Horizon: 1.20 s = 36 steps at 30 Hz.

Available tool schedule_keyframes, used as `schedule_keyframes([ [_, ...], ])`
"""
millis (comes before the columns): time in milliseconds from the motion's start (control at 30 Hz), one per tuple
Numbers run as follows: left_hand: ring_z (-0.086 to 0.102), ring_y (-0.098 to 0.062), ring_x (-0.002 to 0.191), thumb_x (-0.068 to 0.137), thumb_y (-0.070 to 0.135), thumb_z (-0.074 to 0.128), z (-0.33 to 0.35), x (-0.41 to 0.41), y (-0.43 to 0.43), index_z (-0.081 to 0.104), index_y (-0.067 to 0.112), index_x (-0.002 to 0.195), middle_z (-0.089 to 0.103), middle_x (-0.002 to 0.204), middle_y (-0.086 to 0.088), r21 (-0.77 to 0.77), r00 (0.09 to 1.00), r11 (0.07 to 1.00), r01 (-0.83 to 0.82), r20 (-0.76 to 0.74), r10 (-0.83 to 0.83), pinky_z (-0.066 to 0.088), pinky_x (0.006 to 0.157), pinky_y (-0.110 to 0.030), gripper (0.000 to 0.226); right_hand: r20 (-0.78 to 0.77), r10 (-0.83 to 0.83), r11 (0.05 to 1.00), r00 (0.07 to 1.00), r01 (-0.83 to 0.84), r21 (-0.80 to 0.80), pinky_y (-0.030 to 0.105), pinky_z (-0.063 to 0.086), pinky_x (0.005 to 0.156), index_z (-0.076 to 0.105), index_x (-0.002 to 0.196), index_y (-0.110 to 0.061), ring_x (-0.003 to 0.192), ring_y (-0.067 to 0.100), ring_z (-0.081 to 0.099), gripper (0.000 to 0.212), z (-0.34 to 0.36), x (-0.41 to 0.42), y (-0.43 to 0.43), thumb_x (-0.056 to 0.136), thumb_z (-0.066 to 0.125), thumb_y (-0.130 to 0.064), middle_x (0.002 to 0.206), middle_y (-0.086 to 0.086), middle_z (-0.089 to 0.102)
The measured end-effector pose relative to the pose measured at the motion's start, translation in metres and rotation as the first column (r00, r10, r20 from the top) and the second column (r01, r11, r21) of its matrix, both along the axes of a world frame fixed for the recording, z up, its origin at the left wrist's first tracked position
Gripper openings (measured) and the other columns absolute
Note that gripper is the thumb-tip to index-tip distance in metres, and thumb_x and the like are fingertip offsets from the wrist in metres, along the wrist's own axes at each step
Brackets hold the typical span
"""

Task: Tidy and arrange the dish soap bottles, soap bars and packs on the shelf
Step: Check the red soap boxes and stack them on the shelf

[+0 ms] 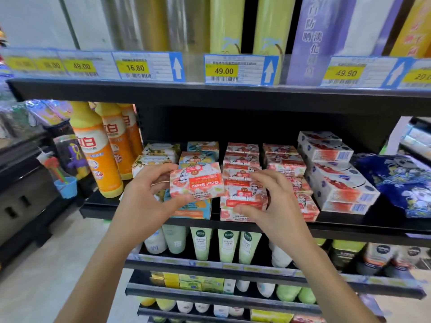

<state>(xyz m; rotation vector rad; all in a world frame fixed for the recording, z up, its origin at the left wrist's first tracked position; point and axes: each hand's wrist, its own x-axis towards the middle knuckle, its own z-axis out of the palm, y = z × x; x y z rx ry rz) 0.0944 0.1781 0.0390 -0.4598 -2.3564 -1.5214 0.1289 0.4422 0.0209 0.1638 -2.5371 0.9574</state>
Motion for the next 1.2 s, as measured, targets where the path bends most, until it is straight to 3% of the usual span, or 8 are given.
schedule_keyframes([
  [100,0.061,0.000,0.116,0.062,0.046,0.081,0.000,0.001,0.007,0.060,0.030,0.130,0.059,0.123,0.017,-0.021,0.998,0.998,0.059,-0.037,-0.060,0.050,0.096,-0.011,0.073,-0.011,0.134,0.989,0.991,-0.134,-0.056,0.017,0.027,0.111,0.045,0.148,-0.039,0.139,-0.002,0.033,0.088,0.017,0.008,-0.001,0.070,0.078,-0.062,0.146,-0.026,0.034],
  [333,0.055,0.010,0.118,0.067,0.050,0.079,0.000,0.007,0.033,0.053,0.050,0.126,0.049,0.123,0.034,-0.095,0.976,0.984,0.150,-0.141,-0.163,0.048,0.095,-0.009,0.064,0.007,0.209,0.975,0.978,-0.209,0.076,0.027,0.037,0.112,0.046,0.150,-0.037,0.133,-0.001,0.041,0.084,0.035,0.003,-0.003,0.077,0.083,-0.052,0.141,-0.024,0.043],
  [500,0.047,0.013,0.123,0.071,0.058,0.073,0.002,-0.003,0.039,0.050,0.042,0.142,0.045,0.132,0.032,-0.199,0.975,0.971,0.134,-0.151,-0.165,0.045,0.099,-0.010,0.076,0.015,0.176,0.982,0.984,-0.176,0.067,0.003,0.034,0.097,0.051,0.145,-0.034,0.115,-0.014,0.044,0.077,0.043,-0.002,0.001,0.077,0.082,-0.051,0.131,-0.024,0.047],
  [567,0.039,0.016,0.125,0.074,0.062,0.071,0.001,-0.009,0.038,0.041,0.039,0.151,0.040,0.140,0.030,-0.312,0.977,0.947,0.075,-0.169,-0.133,0.037,0.100,-0.006,0.087,0.038,0.146,0.985,0.989,-0.149,0.087,0.015,0.043,0.099,0.050,0.147,-0.030,0.118,-0.004,0.048,0.077,0.047,-0.014,0.004,0.079,0.082,-0.047,0.130,-0.020,0.047],
  [667,0.035,-0.001,0.140,0.076,0.072,0.063,-0.008,-0.017,0.032,0.040,0.033,0.154,0.039,0.154,0.019,-0.469,0.987,0.883,0.006,-0.137,-0.080,0.036,0.117,-0.029,0.091,0.066,0.066,0.995,0.996,-0.070,0.066,0.037,0.053,0.101,0.052,0.146,-0.022,0.119,0.015,0.059,0.077,0.056,-0.044,0.014,0.080,0.084,-0.041,0.133,-0.006,0.053],
  [867,0.037,-0.012,0.146,0.086,0.066,0.066,-0.023,-0.024,0.031,0.046,0.030,0.152,0.040,0.159,0.014,-0.593,0.991,0.803,-0.063,-0.135,-0.022,0.034,0.119,-0.036,0.078,0.172,-0.110,0.986,0.979,0.086,0.144,0.031,0.040,0.108,0.045,0.152,-0.021,0.134,0.027,0.052,0.071,0.071,-0.131,0.033,0.090,0.078,-0.033,0.148,0.007,0.051],
  [1033,0.038,-0.011,0.145,0.084,0.063,0.070,-0.024,-0.024,0.031,0.049,0.031,0.150,0.044,0.157,0.015,-0.560,0.990,0.825,-0.076,-0.144,-0.006,0.036,0.117,-0.035,0.076,0.268,-0.103,0.991,0.958,0.075,0.114,0.029,0.040,0.104,0.040,0.154,-0.021,0.136,0.025,0.050,0.070,0.065,-0.170,0.042,0.093,0.074,-0.030,0.151,0.005,0.049],
  [1200,0.038,-0.010,0.145,0.084,0.063,0.070,-0.028,-0.025,0.032,0.049,0.031,0.149,0.044,0.157,0.015,-0.550,0.989,0.831,-0.085,-0.146,0.004,0.034,0.118,-0.034,0.075,0.328,-0.076,0.995,0.942,0.051,0.083,0.037,0.039,0.115,0.039,0.155,-0.020,0.138,0.026,0.048,0.069,0.055,-0.177,0.050,0.095,0.072,-0.031,0.155,0.006,0.046],
])
